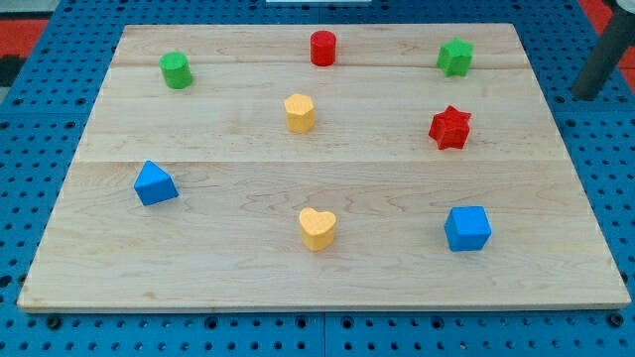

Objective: Place the green star diagonal to the red star

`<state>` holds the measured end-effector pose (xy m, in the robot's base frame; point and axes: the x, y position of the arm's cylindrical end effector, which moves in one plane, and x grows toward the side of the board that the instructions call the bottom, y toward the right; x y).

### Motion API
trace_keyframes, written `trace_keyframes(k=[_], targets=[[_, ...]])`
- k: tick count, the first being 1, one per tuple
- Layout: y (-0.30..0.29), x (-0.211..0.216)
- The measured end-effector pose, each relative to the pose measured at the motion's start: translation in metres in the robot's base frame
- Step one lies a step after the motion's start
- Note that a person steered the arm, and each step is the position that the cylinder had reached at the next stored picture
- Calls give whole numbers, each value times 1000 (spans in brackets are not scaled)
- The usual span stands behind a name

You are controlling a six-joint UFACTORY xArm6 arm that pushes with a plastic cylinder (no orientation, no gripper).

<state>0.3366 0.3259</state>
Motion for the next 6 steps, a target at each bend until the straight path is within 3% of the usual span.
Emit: trace_keyframes(k=[3, 4, 6], targets=[[-48, -63], [-130, -63], [-136, -97]])
